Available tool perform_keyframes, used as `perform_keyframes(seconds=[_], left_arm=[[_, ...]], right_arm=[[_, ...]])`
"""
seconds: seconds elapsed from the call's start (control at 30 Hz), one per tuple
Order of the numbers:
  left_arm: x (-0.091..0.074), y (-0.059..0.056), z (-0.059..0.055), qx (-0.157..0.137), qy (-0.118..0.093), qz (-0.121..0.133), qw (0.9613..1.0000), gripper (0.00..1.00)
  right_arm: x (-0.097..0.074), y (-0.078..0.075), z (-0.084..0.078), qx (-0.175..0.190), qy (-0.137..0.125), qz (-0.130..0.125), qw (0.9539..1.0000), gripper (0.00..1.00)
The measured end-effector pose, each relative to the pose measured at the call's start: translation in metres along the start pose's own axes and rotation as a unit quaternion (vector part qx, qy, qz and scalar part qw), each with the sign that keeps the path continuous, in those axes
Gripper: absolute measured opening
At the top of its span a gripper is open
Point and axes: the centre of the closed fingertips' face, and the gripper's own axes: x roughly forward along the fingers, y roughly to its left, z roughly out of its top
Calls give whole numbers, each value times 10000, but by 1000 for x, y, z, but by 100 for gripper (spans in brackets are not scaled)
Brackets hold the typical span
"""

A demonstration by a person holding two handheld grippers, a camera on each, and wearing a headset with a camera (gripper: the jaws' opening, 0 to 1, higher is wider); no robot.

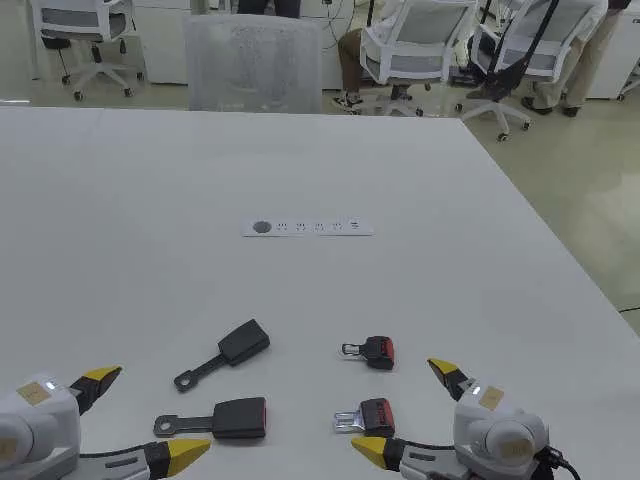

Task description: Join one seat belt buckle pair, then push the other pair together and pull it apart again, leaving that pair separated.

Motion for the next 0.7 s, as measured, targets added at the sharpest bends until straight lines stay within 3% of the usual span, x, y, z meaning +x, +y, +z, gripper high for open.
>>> perform_keyframes(seconds=[0.53, 0.7], left_arm=[[3, 3, 2, -1, -20, -8, 10000, 100], [7, -2, 1, 19, -21, -53, 10000, 100]], right_arm=[[-1, -1, 3, 156, -97, -29, 9998, 94], [-7, -6, 6, 166, -153, -74, 9997, 94]])
